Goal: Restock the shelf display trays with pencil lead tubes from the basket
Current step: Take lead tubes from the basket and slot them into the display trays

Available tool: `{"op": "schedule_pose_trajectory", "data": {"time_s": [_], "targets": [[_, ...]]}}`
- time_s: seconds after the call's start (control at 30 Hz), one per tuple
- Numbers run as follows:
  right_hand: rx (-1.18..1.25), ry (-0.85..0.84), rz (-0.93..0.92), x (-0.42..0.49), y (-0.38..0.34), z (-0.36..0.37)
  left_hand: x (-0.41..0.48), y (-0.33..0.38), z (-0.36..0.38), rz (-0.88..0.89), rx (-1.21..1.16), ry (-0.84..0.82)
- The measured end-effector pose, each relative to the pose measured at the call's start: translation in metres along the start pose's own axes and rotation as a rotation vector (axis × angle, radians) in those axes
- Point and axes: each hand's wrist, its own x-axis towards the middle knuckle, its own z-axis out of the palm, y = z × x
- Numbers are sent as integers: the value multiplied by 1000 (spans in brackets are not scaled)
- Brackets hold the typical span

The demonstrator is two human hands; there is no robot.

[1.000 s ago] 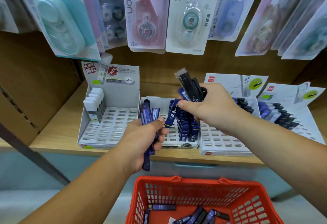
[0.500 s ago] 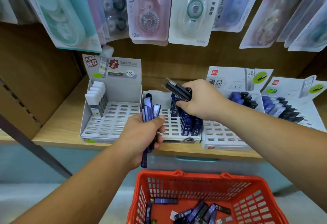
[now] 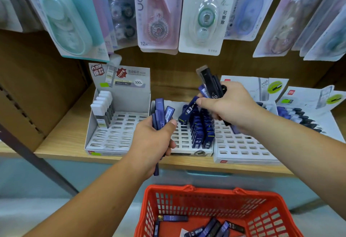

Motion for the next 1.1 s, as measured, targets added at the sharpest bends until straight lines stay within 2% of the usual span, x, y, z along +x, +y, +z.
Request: {"op": "schedule_pose_trajectory", "data": {"time_s": [0.13, 0.23, 0.27, 0.37, 0.5, 0.67, 0.87, 1.1], "targets": [[309, -16, 167, -21, -2, 1, -6, 11, 10, 10, -89, -46], [342, 4, 229, -34, 6, -2, -9, 25, 9, 40, -162, 1], [327, 11, 244, -38, 10, -5, -7, 28, 5, 101, -92, 37], [415, -50, 360, -53, 24, -19, 4, 32, -11, 366, 436, 157], [505, -191, 469, -69, 41, -28, 18, 33, -7, 362, 769, 101], [548, -189, 488, -67, 49, -19, 24, 43, 8, 379, 929, -29], [513, -183, 471, -67, 54, -16, 35, 61, 16, 517, 1121, -157], [505, -191, 444, -64, 58, -17, 42, 72, 18, 463, 1197, -199]]}}
